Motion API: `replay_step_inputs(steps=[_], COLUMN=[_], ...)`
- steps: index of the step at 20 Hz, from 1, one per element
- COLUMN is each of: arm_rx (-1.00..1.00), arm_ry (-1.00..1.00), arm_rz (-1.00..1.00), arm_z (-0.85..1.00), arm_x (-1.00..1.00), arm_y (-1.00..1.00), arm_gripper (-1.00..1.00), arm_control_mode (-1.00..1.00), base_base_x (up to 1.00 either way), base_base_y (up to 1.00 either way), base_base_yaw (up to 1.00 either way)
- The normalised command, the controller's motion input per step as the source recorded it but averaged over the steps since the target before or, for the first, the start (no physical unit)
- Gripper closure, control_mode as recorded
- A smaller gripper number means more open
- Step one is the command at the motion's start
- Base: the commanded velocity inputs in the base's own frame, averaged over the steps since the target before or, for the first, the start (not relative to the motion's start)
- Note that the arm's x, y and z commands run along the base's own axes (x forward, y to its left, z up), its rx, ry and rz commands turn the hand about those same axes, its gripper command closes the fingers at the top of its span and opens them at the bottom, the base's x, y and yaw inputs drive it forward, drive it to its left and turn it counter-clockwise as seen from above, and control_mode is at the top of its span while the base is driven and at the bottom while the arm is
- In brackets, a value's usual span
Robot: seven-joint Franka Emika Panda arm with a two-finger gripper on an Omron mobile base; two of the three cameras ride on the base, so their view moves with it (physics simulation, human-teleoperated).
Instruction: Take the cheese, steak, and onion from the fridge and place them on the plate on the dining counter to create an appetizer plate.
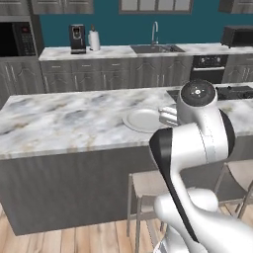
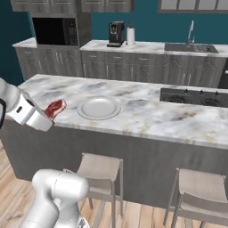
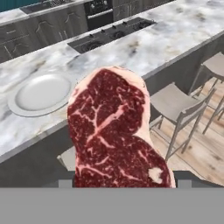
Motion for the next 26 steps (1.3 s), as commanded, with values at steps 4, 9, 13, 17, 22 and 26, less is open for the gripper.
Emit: replay_step_inputs(steps=[4,9,13,17,22,26], arm_rx=[0.01,0.04,0.06,0.1,0.14,0.08], arm_ry=[-0.05,0.0,0.0,0.01,0.1,0.11], arm_rz=[-0.12,0.0,0.0,0.0,0.0,0.0], arm_z=[-0.06,-0.07,-0.17,-0.36,-0.49,-0.43], arm_x=[0.93,1.0,0.97,0.89,0.8,0.7], arm_y=[0.0,0.0,0.0,-0.11,-0.08,0.0], arm_gripper=[1.0,1.0,1.0,1.0,1.0,1.0], arm_control_mode=[-1.0,-1.0,-1.0,-1.0,-1.0,-1.0], base_base_x=[0.0,0.0,0.0,0.0,0.0,0.0], base_base_y=[0.0,0.0,0.0,0.0,0.0,0.0], base_base_yaw=[0.0,0.0,0.0,0.0,0.0,0.0])
